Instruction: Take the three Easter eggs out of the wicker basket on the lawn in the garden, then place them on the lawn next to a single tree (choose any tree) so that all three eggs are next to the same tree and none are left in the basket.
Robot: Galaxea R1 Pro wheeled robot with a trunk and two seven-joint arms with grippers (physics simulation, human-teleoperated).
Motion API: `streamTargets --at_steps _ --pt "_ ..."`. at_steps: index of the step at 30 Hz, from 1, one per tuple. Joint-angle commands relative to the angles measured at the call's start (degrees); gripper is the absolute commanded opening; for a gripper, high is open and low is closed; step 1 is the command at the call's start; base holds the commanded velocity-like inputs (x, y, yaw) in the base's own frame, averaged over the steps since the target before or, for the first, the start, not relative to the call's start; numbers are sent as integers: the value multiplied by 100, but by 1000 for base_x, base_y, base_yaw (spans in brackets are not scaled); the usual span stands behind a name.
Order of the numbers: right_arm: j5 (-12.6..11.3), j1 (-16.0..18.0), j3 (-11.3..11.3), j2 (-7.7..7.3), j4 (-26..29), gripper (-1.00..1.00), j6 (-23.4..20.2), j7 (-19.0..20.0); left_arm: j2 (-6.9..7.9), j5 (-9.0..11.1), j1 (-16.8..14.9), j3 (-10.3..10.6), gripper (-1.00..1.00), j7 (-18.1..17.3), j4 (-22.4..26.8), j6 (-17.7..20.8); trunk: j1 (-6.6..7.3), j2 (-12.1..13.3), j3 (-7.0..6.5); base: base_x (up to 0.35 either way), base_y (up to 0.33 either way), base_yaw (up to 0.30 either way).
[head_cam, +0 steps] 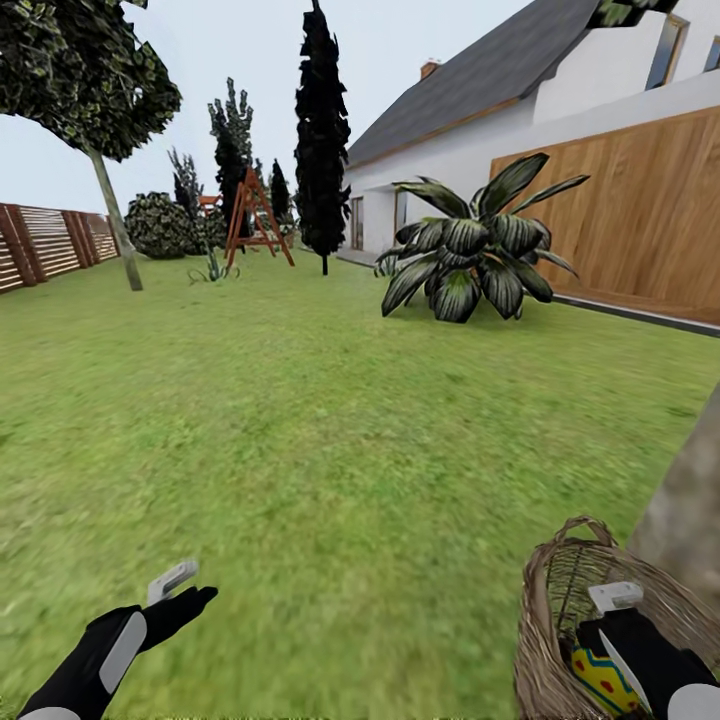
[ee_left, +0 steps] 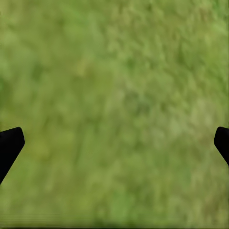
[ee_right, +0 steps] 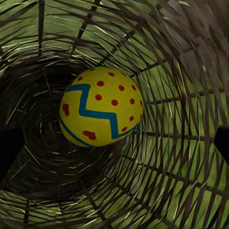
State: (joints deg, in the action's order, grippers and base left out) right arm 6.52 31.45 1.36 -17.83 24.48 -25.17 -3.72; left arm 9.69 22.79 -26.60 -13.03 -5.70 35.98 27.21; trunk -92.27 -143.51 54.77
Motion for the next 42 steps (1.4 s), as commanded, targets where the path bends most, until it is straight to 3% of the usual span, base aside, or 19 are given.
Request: streamTargets --at_steps 1,27,34,42 --pt "53 1 14 -3 11 100 -40 3 -3 15 -3 -24 100 -19 5 39 -1 -4 29 0 0 0" --pt "52 1 13 -10 13 100 -36 3 -46 6 -3 -22 100 -19 -28 30 -68 -39 605 0 0 0" --pt "51 1 13 -8 13 100 -32 3 -80 -8 -3 -5 100 -27 -30 35 -68 -39 605 0 0 0" --pt "54 1 22 7 13 100 -31 3 -99 -12 -3 1 100 -28 -30 30 -68 -39 605 267 0 0"
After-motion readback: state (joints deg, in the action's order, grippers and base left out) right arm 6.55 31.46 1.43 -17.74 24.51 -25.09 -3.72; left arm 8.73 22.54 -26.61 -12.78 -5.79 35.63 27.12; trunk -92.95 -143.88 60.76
